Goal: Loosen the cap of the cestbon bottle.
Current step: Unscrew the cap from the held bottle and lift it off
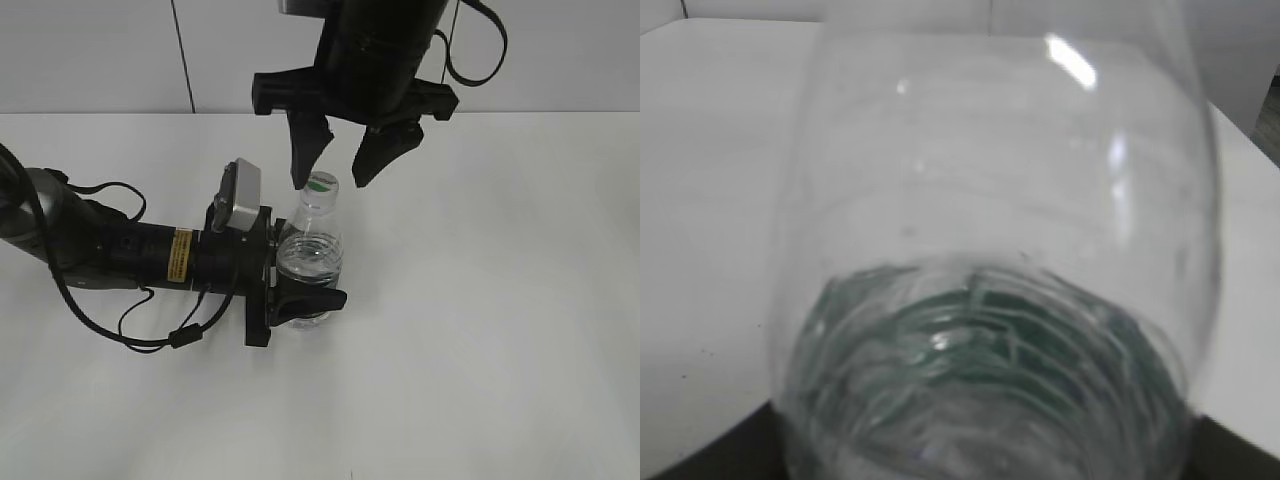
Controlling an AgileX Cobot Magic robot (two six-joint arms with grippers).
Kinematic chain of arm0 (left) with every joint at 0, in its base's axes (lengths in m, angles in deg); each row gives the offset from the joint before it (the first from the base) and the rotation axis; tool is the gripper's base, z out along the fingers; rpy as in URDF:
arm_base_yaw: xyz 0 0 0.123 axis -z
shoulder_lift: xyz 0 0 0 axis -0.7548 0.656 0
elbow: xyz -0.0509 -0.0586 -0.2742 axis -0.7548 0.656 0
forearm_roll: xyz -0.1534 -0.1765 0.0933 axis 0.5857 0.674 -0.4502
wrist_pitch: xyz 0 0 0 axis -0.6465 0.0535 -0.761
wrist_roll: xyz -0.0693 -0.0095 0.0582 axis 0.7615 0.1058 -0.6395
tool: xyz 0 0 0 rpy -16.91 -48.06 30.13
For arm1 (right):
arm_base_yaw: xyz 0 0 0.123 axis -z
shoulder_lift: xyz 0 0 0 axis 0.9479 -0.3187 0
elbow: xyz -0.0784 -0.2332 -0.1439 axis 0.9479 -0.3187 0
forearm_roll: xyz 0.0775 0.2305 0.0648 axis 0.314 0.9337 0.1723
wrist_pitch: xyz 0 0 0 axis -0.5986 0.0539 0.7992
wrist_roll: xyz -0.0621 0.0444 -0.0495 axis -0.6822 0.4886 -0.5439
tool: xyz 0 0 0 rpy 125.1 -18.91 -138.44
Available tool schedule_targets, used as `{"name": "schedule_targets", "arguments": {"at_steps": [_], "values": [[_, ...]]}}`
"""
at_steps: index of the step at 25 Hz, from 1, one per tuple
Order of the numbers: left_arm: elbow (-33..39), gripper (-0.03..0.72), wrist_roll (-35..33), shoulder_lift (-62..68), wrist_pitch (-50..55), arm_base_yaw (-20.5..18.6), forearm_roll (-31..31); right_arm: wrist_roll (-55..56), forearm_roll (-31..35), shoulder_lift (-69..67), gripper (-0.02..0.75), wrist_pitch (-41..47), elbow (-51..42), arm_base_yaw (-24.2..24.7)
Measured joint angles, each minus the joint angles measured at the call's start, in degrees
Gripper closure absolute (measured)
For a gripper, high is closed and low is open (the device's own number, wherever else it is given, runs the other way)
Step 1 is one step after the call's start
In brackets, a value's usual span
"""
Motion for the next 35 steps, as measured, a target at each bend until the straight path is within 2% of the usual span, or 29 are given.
{"name": "schedule_targets", "arguments": {"at_steps": [20,28,32,35], "values": [[0.0,0.281,0.05,0.0,0.0,0.0,-0.11,0.7,0.95,-1.99,0.281,-0.05,-0.25,0.0],[0.0,0.281,0.05,0.0,0.0,0.0,-0.11,0.76,1.24,-1.99,0.435,-0.11,-0.25,0.0],[0.0,0.281,0.11,0.0,0.0,0.0,-0.11,-0.53,1.24,-1.99,0.435,-0.16,-0.25,0.0],[0.0,0.281,0.11,0.0,0.0,0.0,-0.11,-5.83,1.24,-1.99,0.435,-0.16,-0.25,0.0]]}}
